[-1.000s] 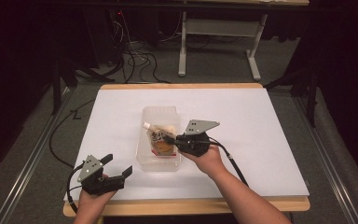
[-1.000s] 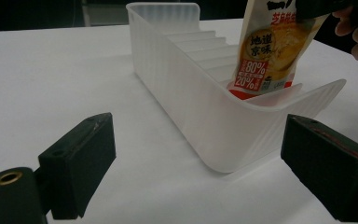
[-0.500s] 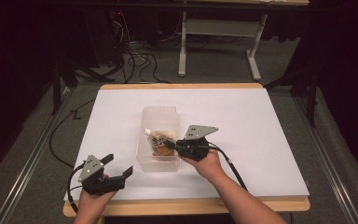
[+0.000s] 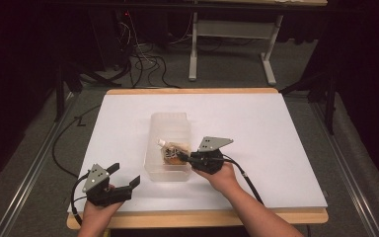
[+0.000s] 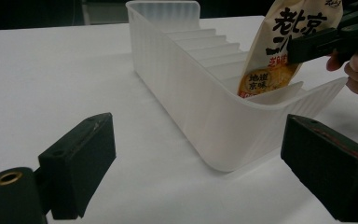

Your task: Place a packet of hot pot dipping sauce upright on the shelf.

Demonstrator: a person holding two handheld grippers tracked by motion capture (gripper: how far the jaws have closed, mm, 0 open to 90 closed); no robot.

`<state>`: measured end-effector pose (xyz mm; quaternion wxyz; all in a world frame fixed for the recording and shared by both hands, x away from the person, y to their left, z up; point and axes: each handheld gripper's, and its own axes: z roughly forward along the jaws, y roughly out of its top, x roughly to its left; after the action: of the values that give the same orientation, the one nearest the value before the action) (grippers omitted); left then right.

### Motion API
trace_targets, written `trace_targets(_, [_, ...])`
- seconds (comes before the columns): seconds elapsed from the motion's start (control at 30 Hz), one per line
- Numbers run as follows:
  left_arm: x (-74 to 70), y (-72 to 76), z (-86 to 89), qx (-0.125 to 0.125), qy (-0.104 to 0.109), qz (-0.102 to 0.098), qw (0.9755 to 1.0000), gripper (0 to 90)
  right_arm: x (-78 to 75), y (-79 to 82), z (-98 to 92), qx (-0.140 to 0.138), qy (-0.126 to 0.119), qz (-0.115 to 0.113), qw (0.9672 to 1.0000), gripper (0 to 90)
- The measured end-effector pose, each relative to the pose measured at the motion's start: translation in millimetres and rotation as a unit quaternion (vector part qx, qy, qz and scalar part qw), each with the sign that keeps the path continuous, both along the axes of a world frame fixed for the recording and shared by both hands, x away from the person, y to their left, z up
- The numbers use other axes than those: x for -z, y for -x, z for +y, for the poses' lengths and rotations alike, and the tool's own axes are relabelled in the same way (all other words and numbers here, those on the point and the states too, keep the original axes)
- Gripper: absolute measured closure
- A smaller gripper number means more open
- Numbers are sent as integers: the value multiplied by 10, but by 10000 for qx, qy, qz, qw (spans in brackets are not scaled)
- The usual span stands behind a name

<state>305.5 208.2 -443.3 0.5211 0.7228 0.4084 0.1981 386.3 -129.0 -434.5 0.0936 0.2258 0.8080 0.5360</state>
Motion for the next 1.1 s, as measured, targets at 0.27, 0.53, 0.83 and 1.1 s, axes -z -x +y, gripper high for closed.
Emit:
trace_targets(0.27, [-2,5,8,-42,9,1,10000,106,-39,-21,-6,38,50,64,10000,801])
trace_targets(0.53, [-2,6,6,-41,4,-4,10000,105,-127,-23,-26,115,-74,88,9999,562])
trace_targets(0.83, [5,-3,5,-41,-14,17,10000,106,-227,18,-67,303,-208,-27,9993,271])
trace_targets(1.1, [13,-12,7,-58,-39,51,10000,106,-303,95,-187,531,-230,-110,9983,157])
